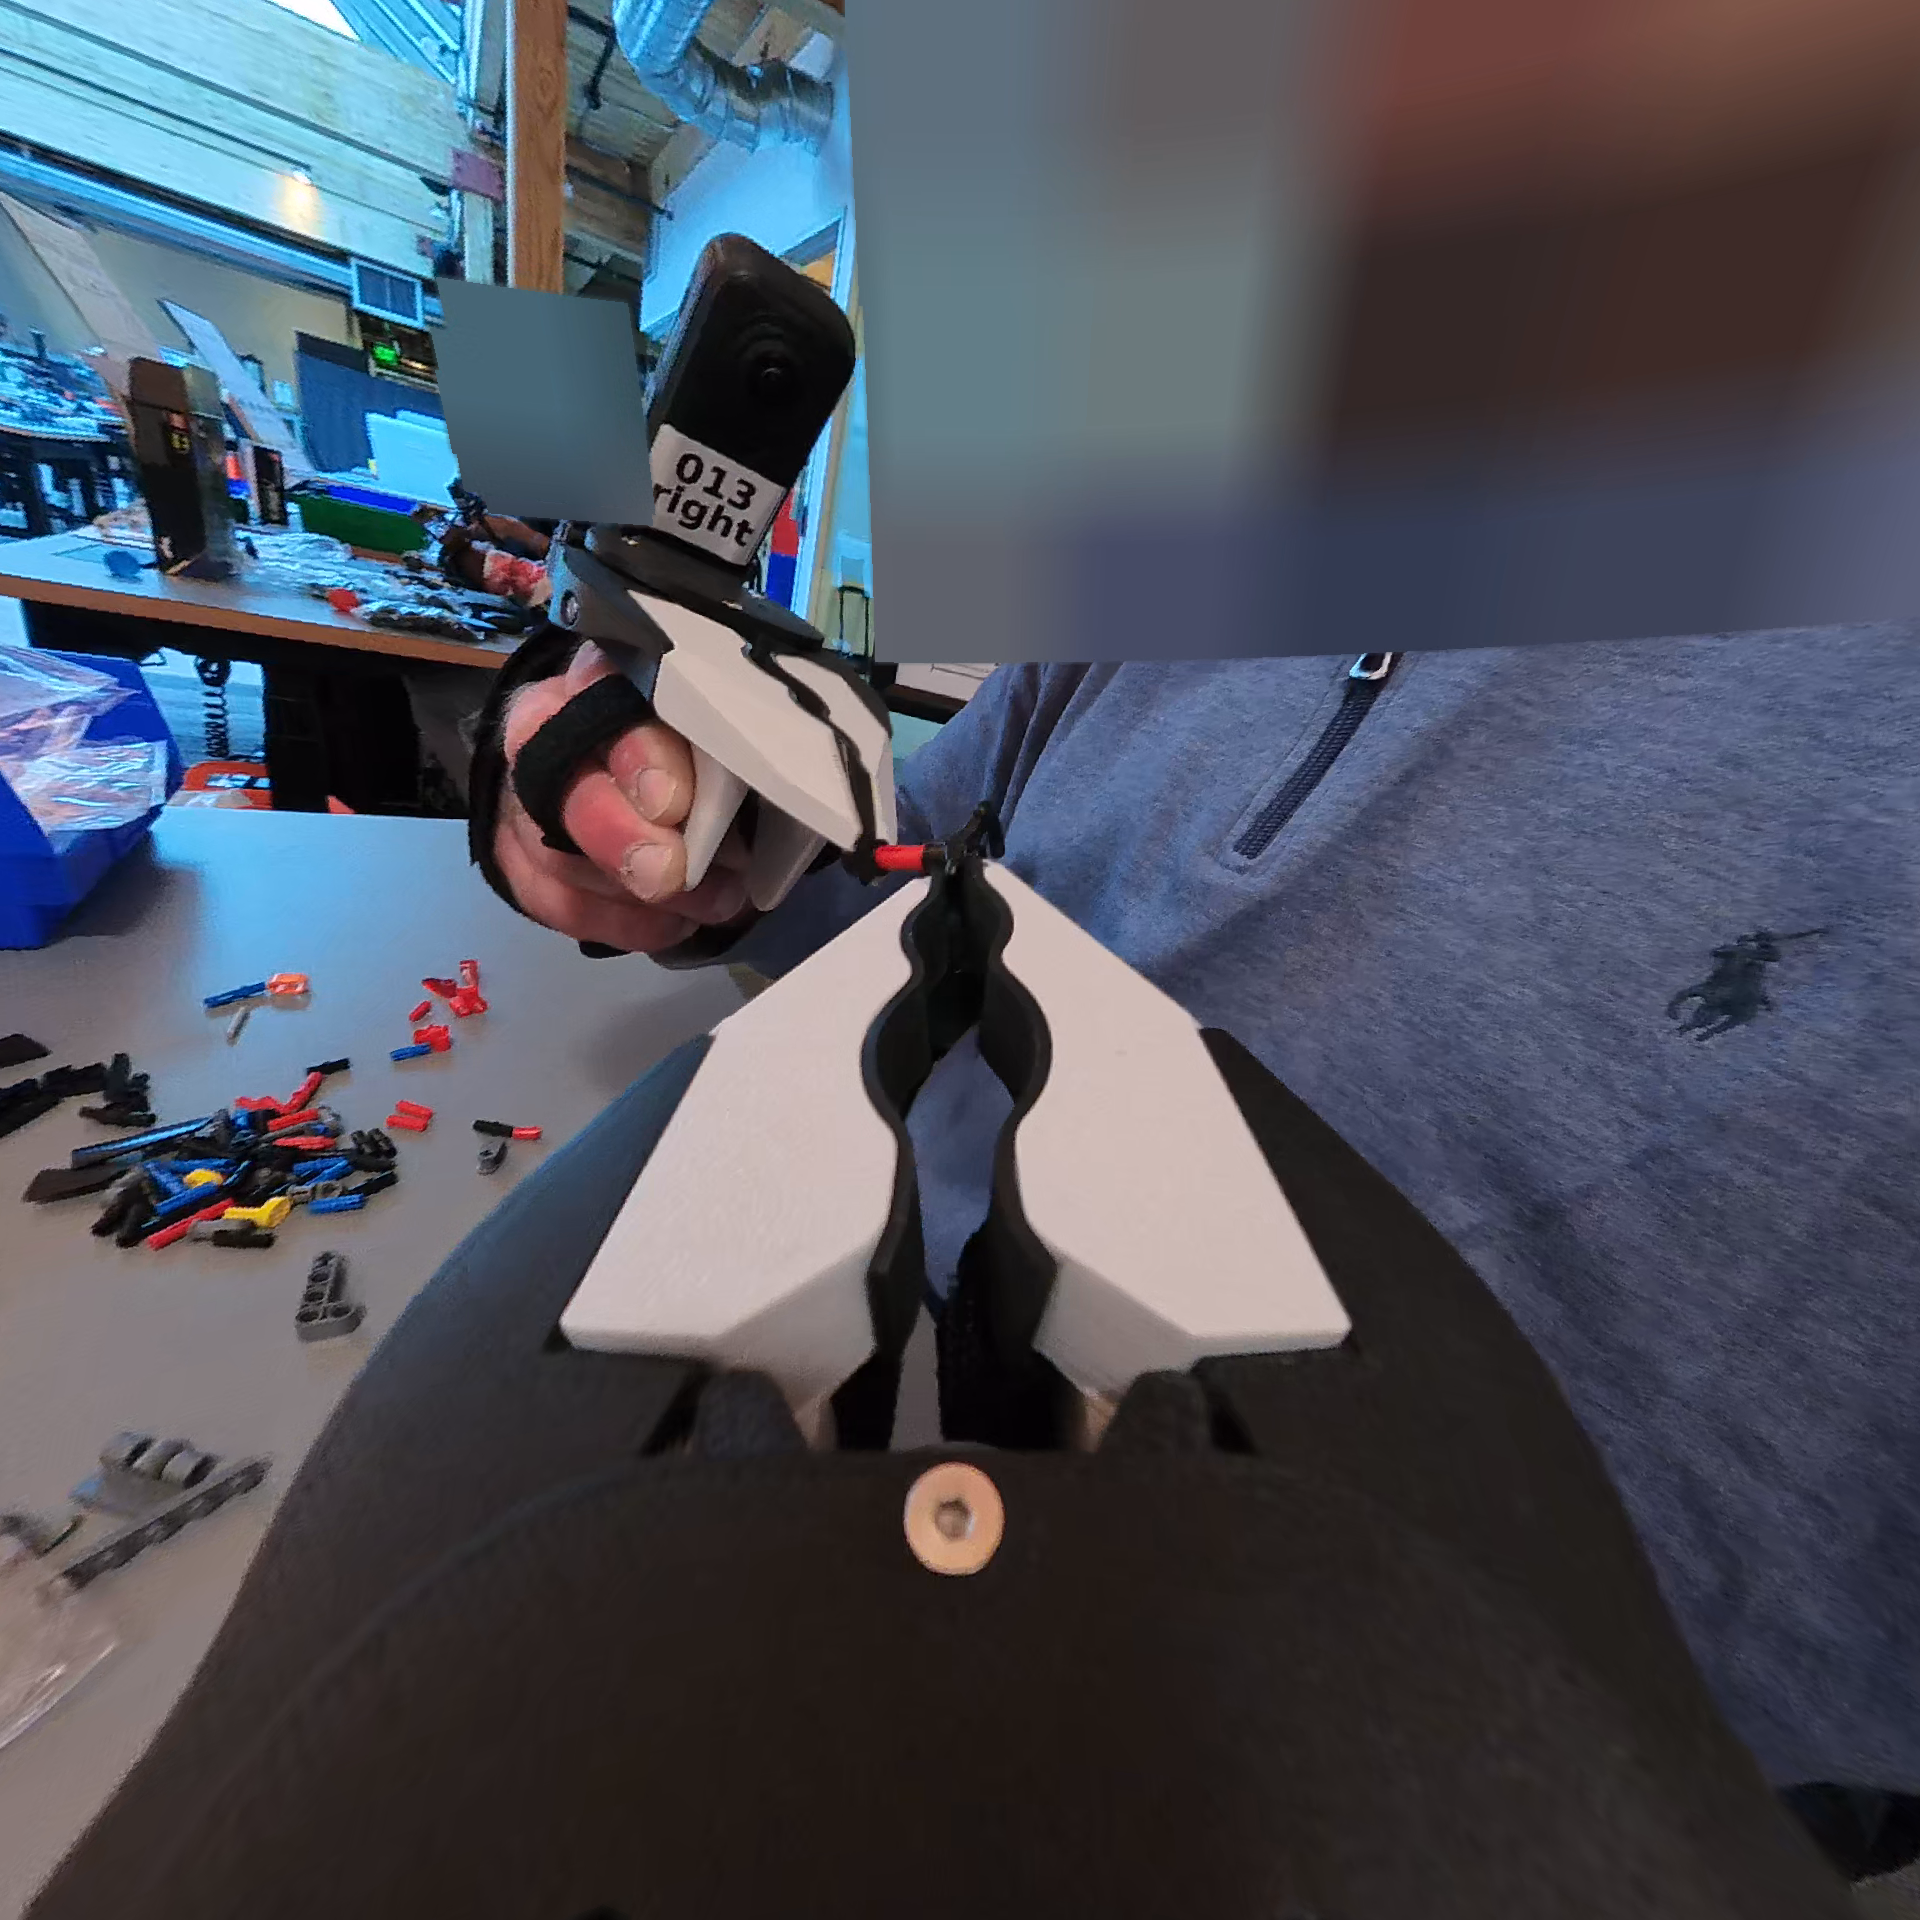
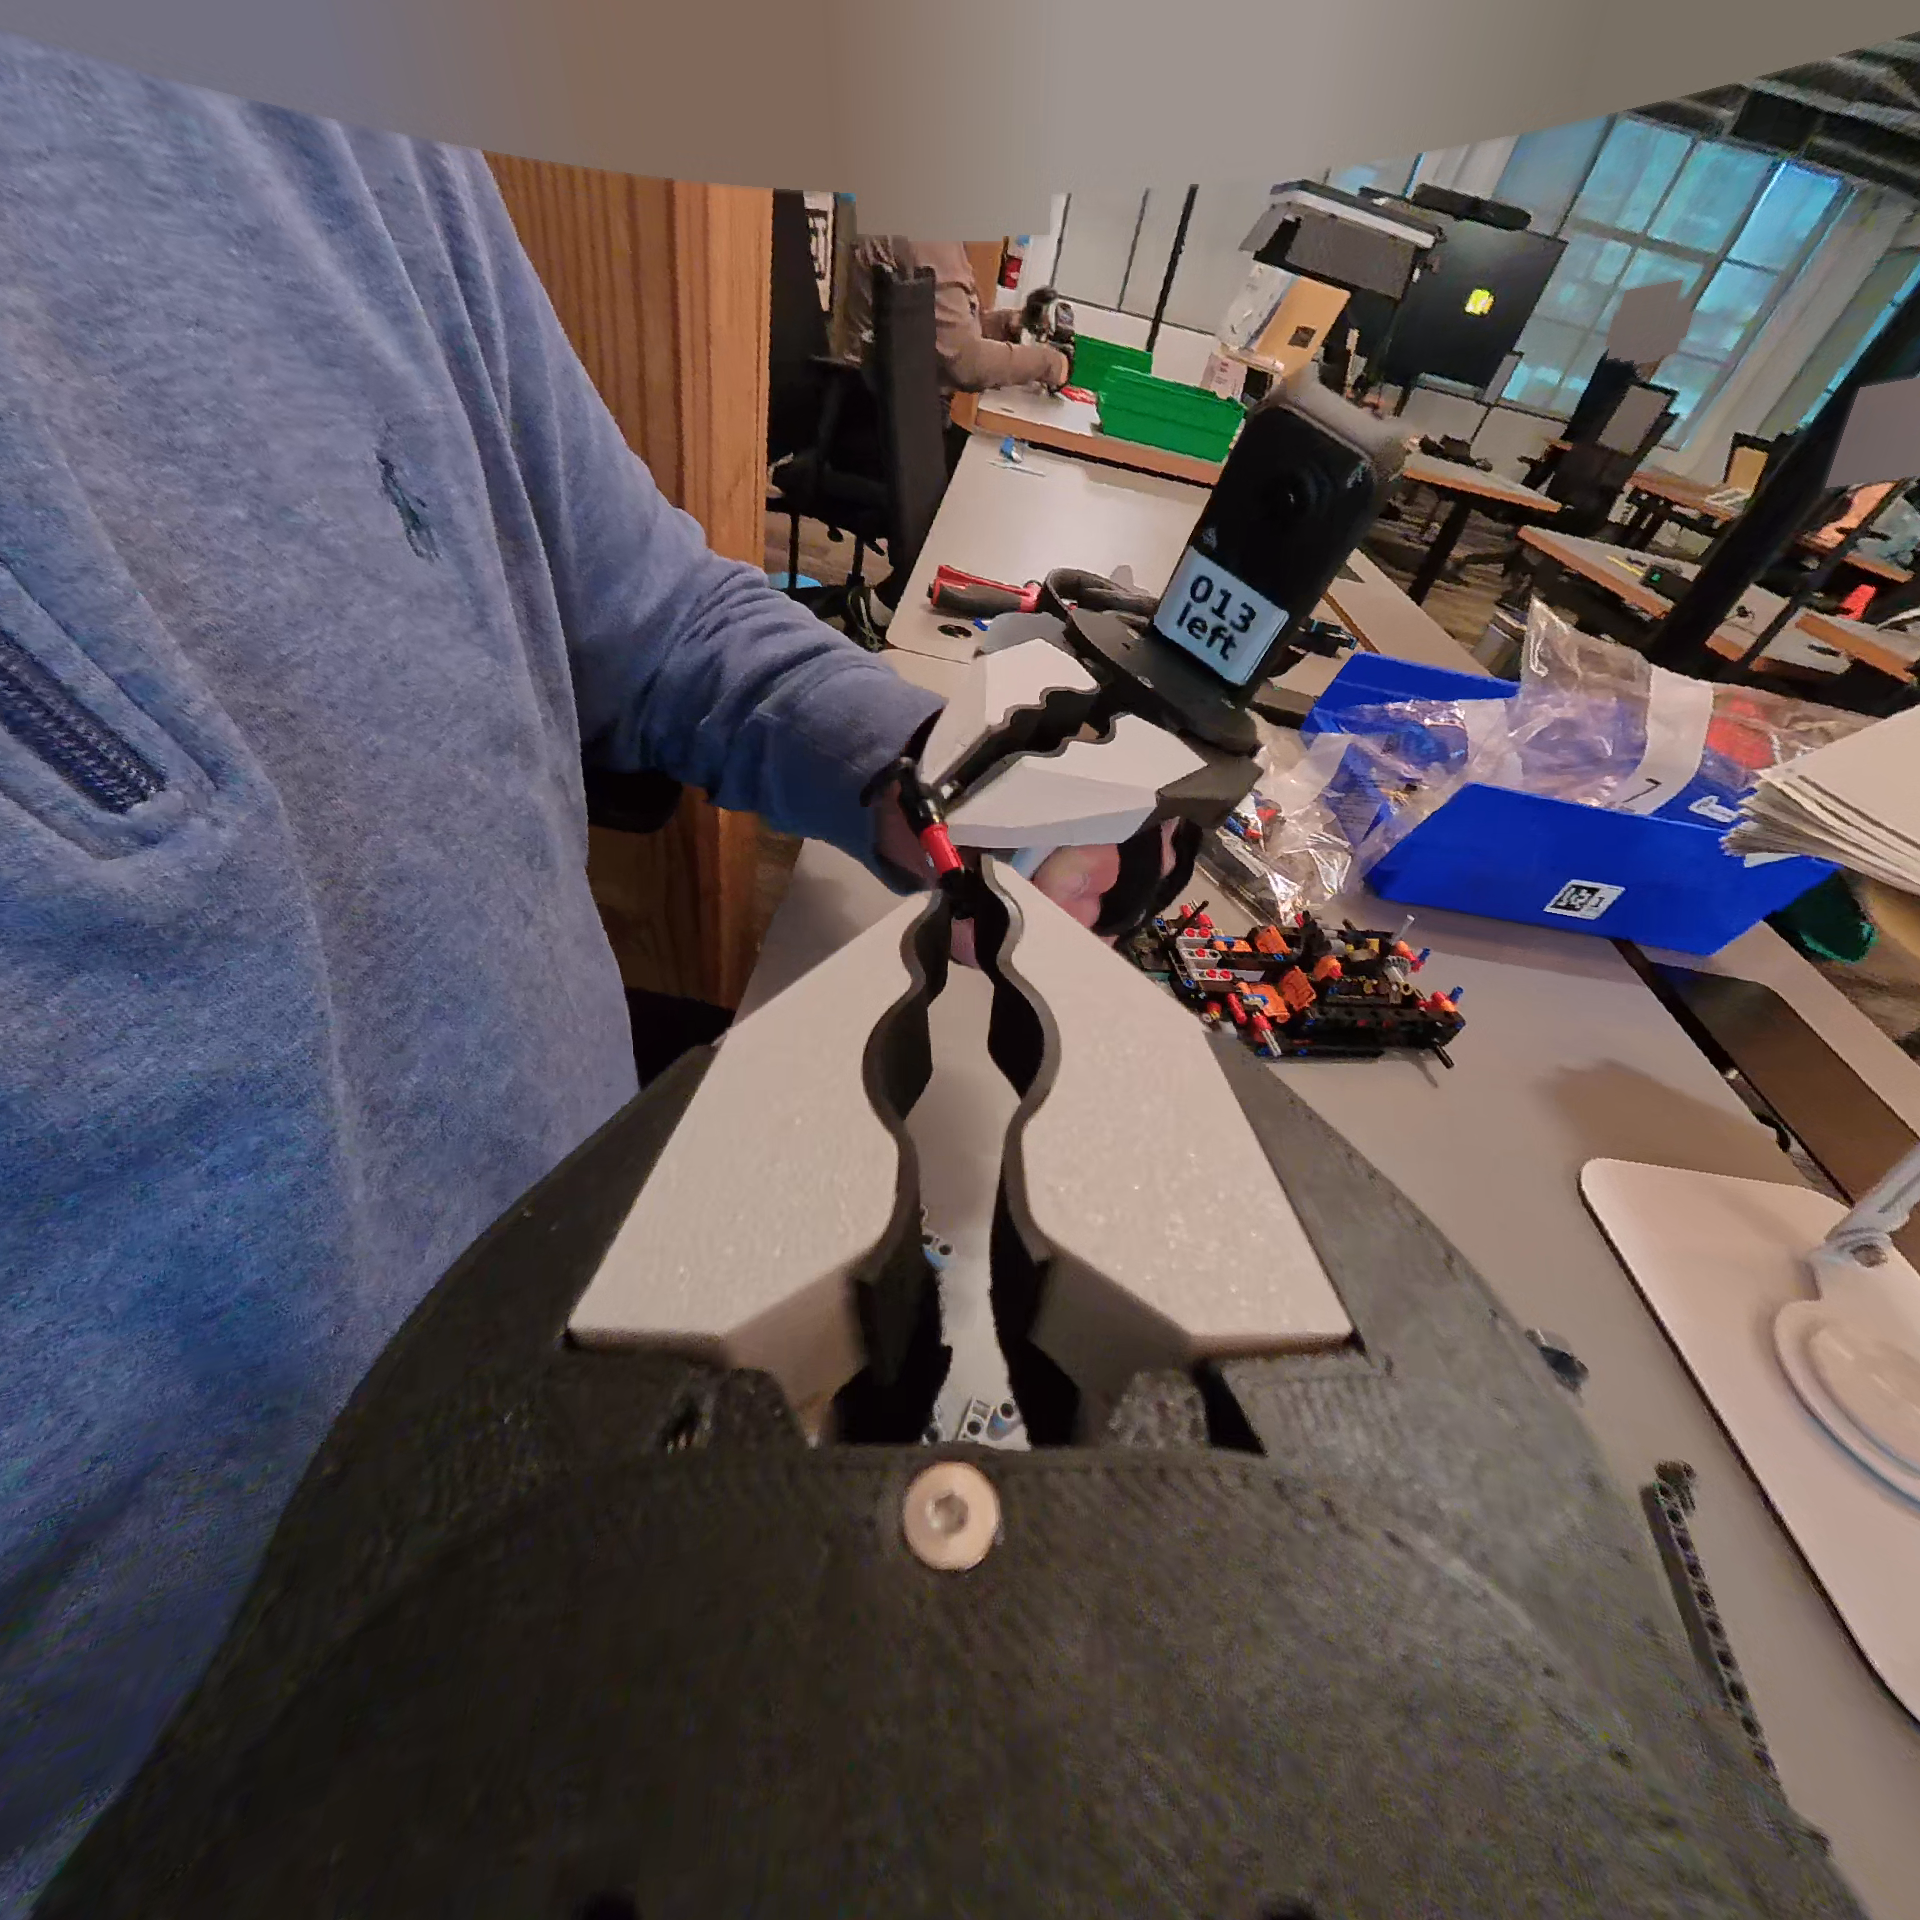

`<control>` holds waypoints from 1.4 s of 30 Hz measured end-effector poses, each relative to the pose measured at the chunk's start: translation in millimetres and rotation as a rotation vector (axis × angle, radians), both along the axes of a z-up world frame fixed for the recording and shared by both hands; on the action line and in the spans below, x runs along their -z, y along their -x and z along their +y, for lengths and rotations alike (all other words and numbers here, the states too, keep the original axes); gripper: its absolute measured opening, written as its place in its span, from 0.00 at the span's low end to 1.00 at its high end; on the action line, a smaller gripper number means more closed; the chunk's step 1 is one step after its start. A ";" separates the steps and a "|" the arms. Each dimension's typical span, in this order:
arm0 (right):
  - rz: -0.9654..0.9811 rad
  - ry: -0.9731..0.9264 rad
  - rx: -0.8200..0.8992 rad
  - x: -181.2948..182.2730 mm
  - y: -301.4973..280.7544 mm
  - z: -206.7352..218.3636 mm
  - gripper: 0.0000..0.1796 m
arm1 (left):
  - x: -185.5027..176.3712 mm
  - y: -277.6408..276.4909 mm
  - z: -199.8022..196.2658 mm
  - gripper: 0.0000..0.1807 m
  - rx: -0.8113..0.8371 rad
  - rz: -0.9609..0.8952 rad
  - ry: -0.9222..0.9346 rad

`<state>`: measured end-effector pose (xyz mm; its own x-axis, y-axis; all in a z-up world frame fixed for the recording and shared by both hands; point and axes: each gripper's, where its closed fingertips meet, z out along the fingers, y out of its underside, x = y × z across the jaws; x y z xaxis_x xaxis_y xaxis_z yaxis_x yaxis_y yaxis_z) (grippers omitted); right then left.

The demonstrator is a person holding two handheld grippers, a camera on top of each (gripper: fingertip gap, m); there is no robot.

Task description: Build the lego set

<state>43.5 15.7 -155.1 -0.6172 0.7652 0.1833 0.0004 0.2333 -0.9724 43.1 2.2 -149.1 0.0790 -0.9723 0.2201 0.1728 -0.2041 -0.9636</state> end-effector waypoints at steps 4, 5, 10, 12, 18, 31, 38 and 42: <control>0.011 0.008 -0.030 -1.7 -1.5 -2.7 0.00 | -1.5 -0.5 -0.8 0.00 0.016 -0.014 0.001; 0.016 0.005 -0.035 -2.3 -2.1 -3.3 0.00 | -2.2 -1.2 -1.8 0.00 0.022 -0.016 -0.001; -0.008 0.018 -0.009 -2.7 1.8 6.2 0.01 | -1.7 -1.9 9.7 0.00 -0.029 0.007 -0.011; -0.009 0.035 0.041 -7.1 3.5 16.6 0.11 | -2.6 -0.9 16.7 0.00 -0.107 0.057 -0.059; -0.069 0.053 0.238 -10.6 5.1 43.9 0.23 | 0.1 6.9 52.7 0.00 -0.529 0.463 -0.370; 0.015 -0.187 0.335 -36.4 10.8 53.1 0.16 | -27.9 3.9 57.4 0.00 -0.695 0.717 -0.667; 0.091 -0.325 0.327 -50.5 9.2 44.8 0.13 | -39.9 1.4 52.7 0.00 -0.696 0.764 -0.728; 0.106 -0.339 0.325 -54.4 7.7 42.4 0.17 | -40.6 -2.9 49.4 0.00 -0.681 0.778 -0.748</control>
<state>35.8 58.1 -100.8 -0.3205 0.8017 0.5045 0.0306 0.5411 -0.8404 46.0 51.7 -108.5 0.4698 -0.5511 -0.6896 -0.6310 0.3367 -0.6989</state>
